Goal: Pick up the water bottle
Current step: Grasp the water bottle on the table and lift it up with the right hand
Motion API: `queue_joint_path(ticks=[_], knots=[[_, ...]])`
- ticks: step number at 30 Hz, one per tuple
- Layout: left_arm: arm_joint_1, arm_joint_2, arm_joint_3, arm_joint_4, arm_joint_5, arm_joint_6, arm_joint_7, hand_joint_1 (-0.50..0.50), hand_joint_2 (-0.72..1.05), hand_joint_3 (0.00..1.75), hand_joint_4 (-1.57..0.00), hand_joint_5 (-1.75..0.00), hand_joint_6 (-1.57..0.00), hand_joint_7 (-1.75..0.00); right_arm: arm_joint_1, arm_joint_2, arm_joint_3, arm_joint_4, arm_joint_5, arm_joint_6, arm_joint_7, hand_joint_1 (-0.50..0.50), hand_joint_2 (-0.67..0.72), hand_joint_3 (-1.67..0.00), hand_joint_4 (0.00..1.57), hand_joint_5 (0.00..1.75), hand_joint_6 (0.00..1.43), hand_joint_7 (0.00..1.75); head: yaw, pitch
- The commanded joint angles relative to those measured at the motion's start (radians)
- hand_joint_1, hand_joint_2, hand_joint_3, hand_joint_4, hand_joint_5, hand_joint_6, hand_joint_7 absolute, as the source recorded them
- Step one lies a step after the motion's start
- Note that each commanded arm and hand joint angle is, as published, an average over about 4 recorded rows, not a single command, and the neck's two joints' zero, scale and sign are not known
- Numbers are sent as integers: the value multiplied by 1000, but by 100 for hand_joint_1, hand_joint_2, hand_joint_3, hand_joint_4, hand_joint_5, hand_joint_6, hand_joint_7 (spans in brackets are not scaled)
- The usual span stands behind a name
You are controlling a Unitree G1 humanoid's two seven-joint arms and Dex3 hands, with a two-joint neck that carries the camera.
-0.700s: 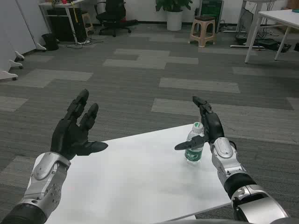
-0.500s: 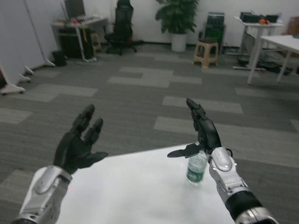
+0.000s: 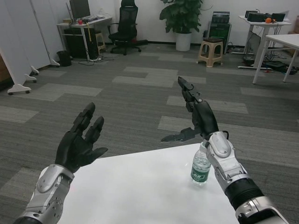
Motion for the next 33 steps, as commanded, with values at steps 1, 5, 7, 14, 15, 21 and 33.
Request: queue_joint_path(ticks=[1,5,7,14,15,21,33], knots=[[-6,0,8,1,5,3,1,-32,60,9,0,0,0,0,1,-8,-3,3,11,0,-1,-38,-10,-24,0,0,0,7,-1,-1],[-6,0,8,0,5,3,1,-32,60,9,0,0,0,0,1,-8,-4,3,11,0,-1,-38,-10,-24,0,0,0,9,-1,-1],[-6,0,8,0,5,3,1,-32,60,9,0,0,0,0,1,-8,-4,3,11,0,-1,-38,-10,-24,0,0,0,7,-1,0],[-5,0,9,-1,5,3,1,-32,60,9,0,0,0,0,5,-6,-28,3,11,0,0,-38,-10,-24,0,0,0,7,7,-5],[-4,0,11,-1,5,3,1,-32,60,9,0,0,0,0,11,-6,-49,4,11,0,1,-38,-10,-24,0,0,0,7,8,-4],[3,-1,15,-1,8,3,1,-32,60,9,0,0,0,0,60,-12,-163,14,11,0,9,-34,-15,-24,0,0,0,7,17,-6],[-6,-4,20,5,8,3,1,-32,60,9,0,0,0,0,127,-50,-289,72,10,18,113,-29,-29,-24,0,0,0,7,20,-23]])
